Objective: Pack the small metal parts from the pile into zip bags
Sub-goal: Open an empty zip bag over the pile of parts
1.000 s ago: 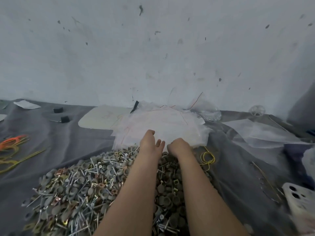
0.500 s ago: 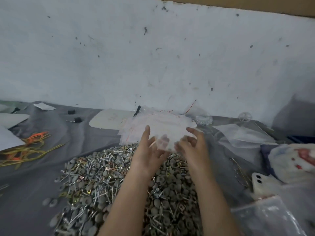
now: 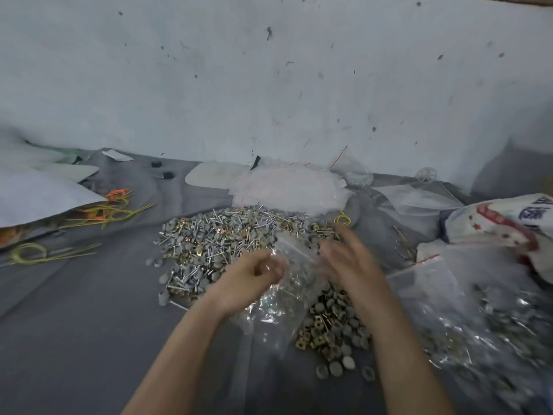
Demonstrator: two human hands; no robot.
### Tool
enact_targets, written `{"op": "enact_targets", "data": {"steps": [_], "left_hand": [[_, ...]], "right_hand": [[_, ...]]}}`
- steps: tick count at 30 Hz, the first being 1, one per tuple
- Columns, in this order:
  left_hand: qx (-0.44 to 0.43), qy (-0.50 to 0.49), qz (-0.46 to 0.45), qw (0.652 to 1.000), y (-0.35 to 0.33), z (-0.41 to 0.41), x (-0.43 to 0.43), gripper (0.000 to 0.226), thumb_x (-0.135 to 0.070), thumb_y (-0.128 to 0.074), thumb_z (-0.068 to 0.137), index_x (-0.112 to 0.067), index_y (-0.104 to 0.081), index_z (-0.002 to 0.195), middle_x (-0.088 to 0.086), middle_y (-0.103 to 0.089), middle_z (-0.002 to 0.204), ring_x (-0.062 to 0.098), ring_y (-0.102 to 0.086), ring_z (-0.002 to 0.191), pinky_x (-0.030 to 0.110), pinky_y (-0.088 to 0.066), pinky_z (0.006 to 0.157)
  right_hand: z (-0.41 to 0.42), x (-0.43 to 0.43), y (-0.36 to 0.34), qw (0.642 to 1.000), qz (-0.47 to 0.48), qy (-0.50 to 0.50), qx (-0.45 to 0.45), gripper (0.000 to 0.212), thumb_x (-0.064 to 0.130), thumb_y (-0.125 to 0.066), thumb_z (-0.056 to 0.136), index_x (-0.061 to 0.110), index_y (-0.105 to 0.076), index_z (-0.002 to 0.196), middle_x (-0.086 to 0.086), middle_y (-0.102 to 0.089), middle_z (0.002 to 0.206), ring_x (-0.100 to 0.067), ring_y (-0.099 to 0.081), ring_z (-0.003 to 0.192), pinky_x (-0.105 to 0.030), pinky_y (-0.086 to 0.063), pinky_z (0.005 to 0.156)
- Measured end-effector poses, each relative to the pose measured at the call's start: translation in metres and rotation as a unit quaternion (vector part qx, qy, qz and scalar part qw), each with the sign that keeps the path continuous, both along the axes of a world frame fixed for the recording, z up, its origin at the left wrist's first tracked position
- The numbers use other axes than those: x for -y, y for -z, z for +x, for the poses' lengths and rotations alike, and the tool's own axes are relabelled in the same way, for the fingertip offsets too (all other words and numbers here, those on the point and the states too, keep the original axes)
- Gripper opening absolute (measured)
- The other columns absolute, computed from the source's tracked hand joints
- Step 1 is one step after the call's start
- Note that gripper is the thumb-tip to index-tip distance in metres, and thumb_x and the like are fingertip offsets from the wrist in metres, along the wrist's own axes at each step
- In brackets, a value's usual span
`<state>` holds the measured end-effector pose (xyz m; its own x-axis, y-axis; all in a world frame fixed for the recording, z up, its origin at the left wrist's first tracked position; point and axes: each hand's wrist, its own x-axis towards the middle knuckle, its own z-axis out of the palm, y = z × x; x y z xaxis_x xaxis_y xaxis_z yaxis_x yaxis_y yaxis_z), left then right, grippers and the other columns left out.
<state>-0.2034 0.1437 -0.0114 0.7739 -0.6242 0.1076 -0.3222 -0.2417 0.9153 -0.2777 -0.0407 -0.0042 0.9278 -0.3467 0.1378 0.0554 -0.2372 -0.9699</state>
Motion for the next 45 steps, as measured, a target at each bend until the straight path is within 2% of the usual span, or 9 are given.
{"op": "enact_targets", "data": {"steps": [2, 5, 9, 11, 15, 18, 25, 37, 45], "left_hand": [[0.036, 0.037, 0.089, 0.995, -0.002, -0.003, -0.006, 0.014, -0.011, -0.053, 0.095, -0.021, -0.06, 0.087, -0.009, -0.059, 0.073, 0.008, -0.051, 0.063, 0.024, -0.045, 0.063], [0.079, -0.006, 0.176, 0.981, -0.001, -0.003, -0.009, 0.018, -0.009, -0.05, 0.095, -0.023, -0.055, 0.086, -0.006, -0.058, 0.075, -0.006, -0.048, 0.048, 0.013, -0.042, 0.051], [0.259, -0.205, 0.27, 0.904, 0.006, -0.01, 0.0, 0.025, -0.028, -0.057, 0.092, -0.024, -0.053, 0.116, -0.004, -0.053, 0.117, 0.013, -0.051, 0.109, 0.034, -0.04, 0.101], [0.32, -0.25, 0.198, 0.892, 0.013, -0.016, 0.01, 0.031, -0.033, -0.059, 0.091, -0.019, -0.055, 0.118, -0.002, -0.05, 0.118, 0.017, -0.046, 0.108, 0.033, -0.037, 0.097], [0.133, -0.166, 0.092, 0.973, 0.028, -0.023, 0.031, 0.022, -0.036, -0.058, 0.092, -0.014, -0.06, 0.094, -0.003, -0.064, 0.088, 0.011, -0.061, 0.079, 0.029, -0.053, 0.074], [0.084, -0.184, 0.05, 0.978, 0.037, -0.016, 0.037, 0.022, -0.033, -0.057, 0.094, -0.012, -0.062, 0.086, -0.003, -0.064, 0.075, 0.012, -0.061, 0.071, 0.019, -0.047, 0.064], [0.048, -0.139, 0.036, 0.988, 0.048, -0.005, 0.033, 0.024, -0.005, -0.049, 0.096, -0.014, -0.064, 0.079, -0.002, -0.061, 0.067, 0.003, -0.051, 0.059, 0.01, -0.038, 0.054], [0.211, -0.206, 0.125, 0.947, 0.06, -0.01, 0.04, 0.014, -0.011, -0.053, 0.089, -0.014, -0.065, 0.084, -0.001, -0.066, 0.07, 0.021, -0.061, 0.066, 0.034, -0.05, 0.061], [0.218, -0.216, 0.036, 0.951, 0.067, 0.019, 0.049, 0.012, -0.007, -0.055, 0.09, -0.011, -0.058, 0.079, 0.002, -0.062, 0.072, 0.017, -0.056, 0.064, 0.034, -0.047, 0.06]], "right_hand": [[-0.001, -0.001, -0.005, 0.992, -0.12, -0.021, -0.038, 0.017, 0.04, -0.064, 0.087, 0.046, -0.063, 0.102, 0.018, -0.068, 0.104, -0.002, -0.063, 0.098, -0.029, -0.049, 0.091], [-0.001, -0.005, 0.005, 0.972, -0.181, -0.107, -0.103, 0.015, 0.018, -0.061, 0.092, 0.028, -0.071, 0.086, 0.017, -0.07, 0.069, 0.001, -0.065, 0.066, -0.016, -0.052, 0.064], [0.003, -0.017, 0.029, 0.989, -0.1, -0.054, -0.098, 0.017, 0.013, -0.059, 0.093, 0.019, -0.069, 0.082, 0.003, -0.071, 0.072, -0.005, -0.066, 0.059, -0.018, -0.052, 0.056], [0.009, -0.024, 0.039, 0.995, -0.069, 0.024, -0.061, 0.016, 0.013, -0.057, 0.094, 0.015, -0.069, 0.085, 0.002, -0.07, 0.073, -0.002, -0.064, 0.057, -0.014, -0.047, 0.051], [0.017, -0.038, 0.05, 0.995, -0.071, 0.065, -0.022, 0.013, 0.012, -0.057, 0.093, 0.016, -0.065, 0.084, 0.002, -0.067, 0.075, -0.003, -0.062, 0.065, -0.018, -0.05, 0.06], [0.021, -0.044, 0.058, 0.994, -0.081, 0.066, -0.015, 0.011, 0.011, -0.058, 0.092, 0.007, -0.067, 0.087, -0.006, -0.068, 0.08, -0.018, -0.064, 0.075, -0.03, -0.05, 0.07], [0.024, -0.041, 0.07, 0.991, -0.116, 0.073, 0.003, 0.008, 0.011, -0.065, 0.088, 0.008, -0.068, 0.095, 0.001, -0.067, 0.088, -0.004, -0.06, 0.08, -0.012, -0.045, 0.072], [0.029, -0.045, 0.077, 0.995, -0.05, 0.077, 0.033, 0.008, 0.02, -0.065, 0.089, 0.016, -0.07, 0.094, 0.012, -0.068, 0.083, 0.008, -0.062, 0.077, -0.007, -0.046, 0.072], [0.065, -0.042, 0.076, 0.994, 0.02, 0.092, 0.053, 0.01, 0.015, -0.065, 0.089, 0.01, -0.065, 0.098, 0.002, -0.069, 0.088, -0.001, -0.065, 0.081, -0.016, -0.051, 0.076]]}}
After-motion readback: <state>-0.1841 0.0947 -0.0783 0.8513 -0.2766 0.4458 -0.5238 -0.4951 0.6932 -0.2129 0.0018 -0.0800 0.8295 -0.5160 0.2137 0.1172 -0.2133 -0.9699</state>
